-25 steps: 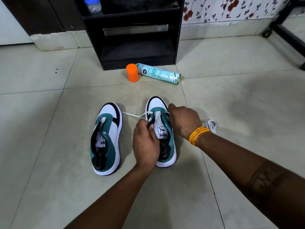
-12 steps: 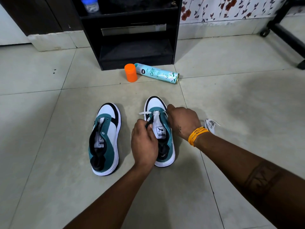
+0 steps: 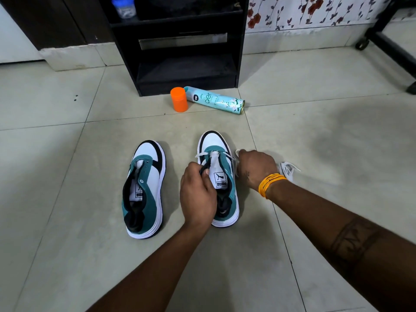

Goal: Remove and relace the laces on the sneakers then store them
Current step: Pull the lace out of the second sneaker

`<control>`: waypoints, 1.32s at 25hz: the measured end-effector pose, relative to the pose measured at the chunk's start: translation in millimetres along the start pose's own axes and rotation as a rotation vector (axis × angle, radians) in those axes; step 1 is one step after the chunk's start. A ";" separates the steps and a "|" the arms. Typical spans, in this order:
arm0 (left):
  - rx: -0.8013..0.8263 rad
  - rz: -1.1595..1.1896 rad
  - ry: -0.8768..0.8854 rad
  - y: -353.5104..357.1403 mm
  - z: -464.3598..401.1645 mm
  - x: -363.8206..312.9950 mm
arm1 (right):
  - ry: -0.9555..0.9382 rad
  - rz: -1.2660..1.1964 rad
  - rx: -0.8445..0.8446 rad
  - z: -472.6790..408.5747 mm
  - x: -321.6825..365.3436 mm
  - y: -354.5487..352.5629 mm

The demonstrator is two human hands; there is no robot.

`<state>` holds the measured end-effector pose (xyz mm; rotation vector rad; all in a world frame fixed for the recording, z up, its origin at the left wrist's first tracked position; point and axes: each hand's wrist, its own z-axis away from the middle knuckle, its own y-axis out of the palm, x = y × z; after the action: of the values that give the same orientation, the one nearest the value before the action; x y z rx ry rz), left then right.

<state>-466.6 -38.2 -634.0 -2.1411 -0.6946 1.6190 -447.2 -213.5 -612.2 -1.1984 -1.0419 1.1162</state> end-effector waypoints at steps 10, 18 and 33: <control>-0.001 0.002 -0.012 0.5 -0.5 0.8 | -0.053 -0.030 -0.086 -0.1 6.0 -3.7; -0.004 -0.007 -0.019 0.7 -0.5 0.1 | -0.068 -0.460 -0.106 0.9 -0.2 0.3; 0.016 -0.019 -0.022 -1.4 0.2 -2.1 | -0.057 0.064 -0.063 1.9 13.0 -14.7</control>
<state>-467.4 -38.3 -631.6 -2.1021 -0.7047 1.6349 -445.8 -200.8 -597.1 -1.2630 -1.0959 1.1809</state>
